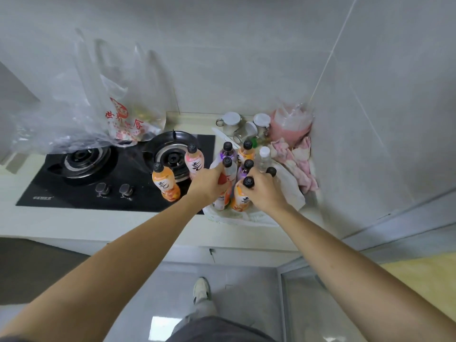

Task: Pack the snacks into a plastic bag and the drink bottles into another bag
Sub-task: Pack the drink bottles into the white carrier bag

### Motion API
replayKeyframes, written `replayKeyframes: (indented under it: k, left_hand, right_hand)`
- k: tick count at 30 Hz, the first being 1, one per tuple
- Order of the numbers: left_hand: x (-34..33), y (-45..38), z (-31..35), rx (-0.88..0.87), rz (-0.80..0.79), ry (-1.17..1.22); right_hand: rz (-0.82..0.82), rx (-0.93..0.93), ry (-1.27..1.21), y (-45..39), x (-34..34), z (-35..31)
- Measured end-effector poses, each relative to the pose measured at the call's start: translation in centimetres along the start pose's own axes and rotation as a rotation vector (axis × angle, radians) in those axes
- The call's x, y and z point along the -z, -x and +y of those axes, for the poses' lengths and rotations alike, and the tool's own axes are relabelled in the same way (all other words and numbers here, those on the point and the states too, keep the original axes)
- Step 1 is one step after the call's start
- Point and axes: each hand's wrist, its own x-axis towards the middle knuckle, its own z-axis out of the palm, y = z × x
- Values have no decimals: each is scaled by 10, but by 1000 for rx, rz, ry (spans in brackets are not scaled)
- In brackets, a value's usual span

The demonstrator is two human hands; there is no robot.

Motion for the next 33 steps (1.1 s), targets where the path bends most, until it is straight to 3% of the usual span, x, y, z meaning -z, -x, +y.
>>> replayKeyframes:
  k: [5,16,23,33]
  left_hand:
    - [-11,-5,-17,8,-71,48]
    - [-22,-9,-19,3,-31,73]
    - [-18,-12,-17,-42,-100,45]
    - [-4,1,-20,-5,-73,-9]
  right_hand:
    - [-51,-11,23,-8,-11,2]
    - [-48,17,90,-6,-17,3]
    - [-45,6,92,-1,-8,7]
    - [76,78,290,-15,6,-12]
